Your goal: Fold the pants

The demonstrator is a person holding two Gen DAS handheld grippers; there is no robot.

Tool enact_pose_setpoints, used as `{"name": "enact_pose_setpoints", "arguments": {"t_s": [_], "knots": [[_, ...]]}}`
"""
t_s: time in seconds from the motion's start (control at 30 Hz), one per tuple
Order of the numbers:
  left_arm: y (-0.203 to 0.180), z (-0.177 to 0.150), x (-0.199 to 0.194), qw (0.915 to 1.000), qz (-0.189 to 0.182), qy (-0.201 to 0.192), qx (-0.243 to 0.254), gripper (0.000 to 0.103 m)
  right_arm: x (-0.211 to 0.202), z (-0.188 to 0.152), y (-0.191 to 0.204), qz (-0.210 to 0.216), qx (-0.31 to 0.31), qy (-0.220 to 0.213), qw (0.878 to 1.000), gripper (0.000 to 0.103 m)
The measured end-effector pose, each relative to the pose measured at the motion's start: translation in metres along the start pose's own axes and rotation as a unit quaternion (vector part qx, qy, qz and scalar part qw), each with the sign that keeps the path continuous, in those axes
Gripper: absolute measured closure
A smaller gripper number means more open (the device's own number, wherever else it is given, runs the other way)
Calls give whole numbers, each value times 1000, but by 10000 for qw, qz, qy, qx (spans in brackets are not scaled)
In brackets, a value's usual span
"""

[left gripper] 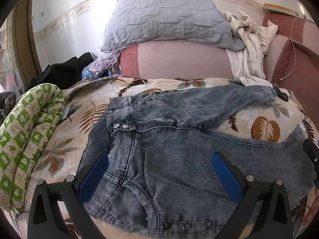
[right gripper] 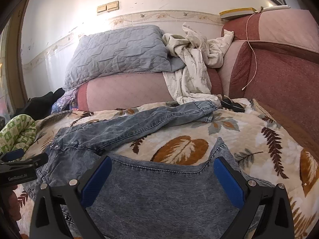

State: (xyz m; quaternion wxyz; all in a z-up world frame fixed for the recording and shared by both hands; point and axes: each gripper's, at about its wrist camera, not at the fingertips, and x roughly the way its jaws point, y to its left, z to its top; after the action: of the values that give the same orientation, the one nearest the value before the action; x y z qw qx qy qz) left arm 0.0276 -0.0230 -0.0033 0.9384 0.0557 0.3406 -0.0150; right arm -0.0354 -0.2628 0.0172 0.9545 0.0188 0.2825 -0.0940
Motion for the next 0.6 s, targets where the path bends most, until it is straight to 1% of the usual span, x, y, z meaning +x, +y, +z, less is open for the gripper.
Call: {"name": "enact_pose_setpoints", "arguments": {"t_s": [0.03,0.1,0.43,0.53,0.6], "knots": [[0,0,1,10000,-3,-8,-10,0,1,0,0,-2,-6,10,10000,0],[1,-2,4,9999,-34,134,-3,0,2,0,1,-2,-21,36,10000,0],[12,0,14,9998,-48,195,44,0,9,-1,3,-48,-73,105,9999,0],[21,4,19,9997,-88,221,58,0,11,5,-6,54,30,172,9998,0],[33,10,24,9994,-146,309,26,0,16,12,-17,97,87,220,9997,0]]}}
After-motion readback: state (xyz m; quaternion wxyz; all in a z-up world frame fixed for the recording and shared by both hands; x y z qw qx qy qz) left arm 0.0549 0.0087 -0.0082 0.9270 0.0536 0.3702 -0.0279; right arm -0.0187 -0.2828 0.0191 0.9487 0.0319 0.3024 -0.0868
